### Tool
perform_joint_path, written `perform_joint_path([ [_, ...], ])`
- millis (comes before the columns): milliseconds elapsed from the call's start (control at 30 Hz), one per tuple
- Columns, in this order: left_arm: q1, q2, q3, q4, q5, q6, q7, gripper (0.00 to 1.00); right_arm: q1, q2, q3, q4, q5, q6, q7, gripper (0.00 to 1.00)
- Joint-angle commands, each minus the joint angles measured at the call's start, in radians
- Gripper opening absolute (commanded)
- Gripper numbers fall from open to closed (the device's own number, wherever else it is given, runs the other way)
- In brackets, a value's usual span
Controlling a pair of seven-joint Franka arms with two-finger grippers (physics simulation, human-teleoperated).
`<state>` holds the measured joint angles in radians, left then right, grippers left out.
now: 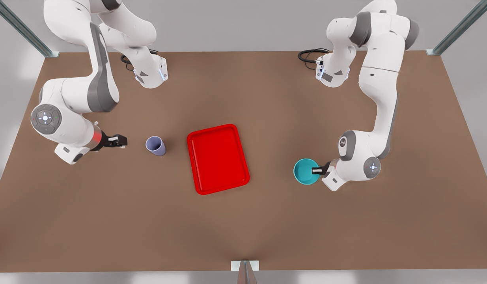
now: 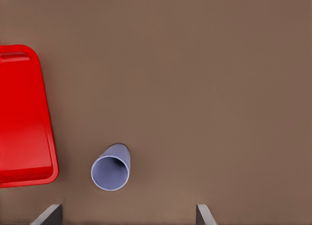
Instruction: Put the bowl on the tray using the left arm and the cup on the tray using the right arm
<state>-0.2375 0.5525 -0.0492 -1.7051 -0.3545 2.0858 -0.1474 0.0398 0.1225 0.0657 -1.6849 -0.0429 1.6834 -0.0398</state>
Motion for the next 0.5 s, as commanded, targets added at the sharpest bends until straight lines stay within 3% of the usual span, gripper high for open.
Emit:
perform_joint_path([
  [0,-0.015,0.003,0.0,0.002,-0.152,0.014,-0.02,0.21,-0.003,-0.015,0.0,-0.027,0.0,0.019,0.0,1.0],
  [133,-0.224,0.026,-0.001,0.007,-0.287,0.161,-0.233,0.21,-0.003,-0.041,0.006,-0.167,0.035,0.168,0.0,1.0],
  [267,-0.373,0.102,0.0,0.1,-0.374,0.272,-0.38,0.21,-0.001,-0.053,0.016,-0.2,0.086,0.148,0.0,1.0],
  [467,-0.414,0.236,0.0,0.188,-0.371,0.372,-0.425,0.21,-0.001,-0.049,0.019,-0.28,0.121,0.156,-0.008,0.95],
])
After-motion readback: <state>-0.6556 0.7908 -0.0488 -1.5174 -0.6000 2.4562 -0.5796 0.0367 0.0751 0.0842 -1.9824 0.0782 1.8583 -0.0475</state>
